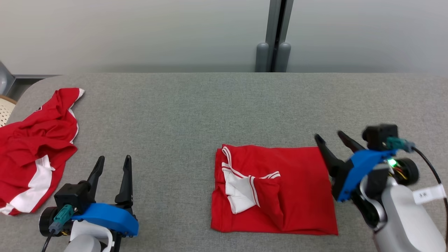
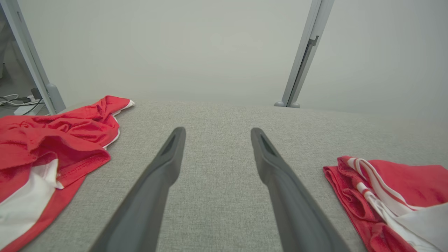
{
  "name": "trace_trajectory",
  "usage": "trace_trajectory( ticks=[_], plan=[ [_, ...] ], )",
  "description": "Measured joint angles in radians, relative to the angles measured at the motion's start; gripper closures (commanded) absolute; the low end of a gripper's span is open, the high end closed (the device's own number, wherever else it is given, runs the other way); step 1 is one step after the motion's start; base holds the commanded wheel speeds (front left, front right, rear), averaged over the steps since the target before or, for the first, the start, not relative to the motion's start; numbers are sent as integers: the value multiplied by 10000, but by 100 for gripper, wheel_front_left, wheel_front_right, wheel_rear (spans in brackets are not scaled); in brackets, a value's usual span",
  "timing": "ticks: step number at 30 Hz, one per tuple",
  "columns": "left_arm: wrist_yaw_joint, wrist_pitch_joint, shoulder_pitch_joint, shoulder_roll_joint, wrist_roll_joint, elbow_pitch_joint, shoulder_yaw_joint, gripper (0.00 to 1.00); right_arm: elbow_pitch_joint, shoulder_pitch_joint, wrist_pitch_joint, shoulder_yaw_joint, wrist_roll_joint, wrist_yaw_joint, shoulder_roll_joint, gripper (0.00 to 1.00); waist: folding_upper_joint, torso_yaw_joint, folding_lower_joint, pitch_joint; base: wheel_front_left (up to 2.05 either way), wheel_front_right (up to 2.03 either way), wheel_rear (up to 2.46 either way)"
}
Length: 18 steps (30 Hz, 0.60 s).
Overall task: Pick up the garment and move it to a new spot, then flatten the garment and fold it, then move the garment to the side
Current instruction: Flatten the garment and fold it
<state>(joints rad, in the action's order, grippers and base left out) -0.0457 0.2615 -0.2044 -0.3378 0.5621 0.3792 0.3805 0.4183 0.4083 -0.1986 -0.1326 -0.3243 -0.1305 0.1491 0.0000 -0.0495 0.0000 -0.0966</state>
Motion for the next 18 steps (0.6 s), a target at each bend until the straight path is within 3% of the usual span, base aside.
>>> trace_trajectory(
  ticks=[3,4,6,12,18],
  plan=[
    [-59,2,45,-21,2,-88,-21,0,-322,-728,-198,594,865,0,21,0,0,85,0,0,0,0,0],
    [-63,2,59,-35,0,-104,-19,0,-389,-926,-234,736,1135,0,-21,25,-1,110,0,-8,0,0,0],
    [-65,0,66,-48,0,-140,-10,0,-487,-1235,-305,780,1593,0,-96,100,0,135,0,-25,0,0,0],
    [-105,-36,65,-123,2,-245,-6,0,-476,-1651,-418,-343,2052,-2,-629,100,0,184,0,-63,0,0,0],
    [-163,-123,49,-148,2,-334,56,0,-360,-1625,-499,-2688,1580,-2,-903,100,0,118,0,-55,0,0,0]
  ],
)
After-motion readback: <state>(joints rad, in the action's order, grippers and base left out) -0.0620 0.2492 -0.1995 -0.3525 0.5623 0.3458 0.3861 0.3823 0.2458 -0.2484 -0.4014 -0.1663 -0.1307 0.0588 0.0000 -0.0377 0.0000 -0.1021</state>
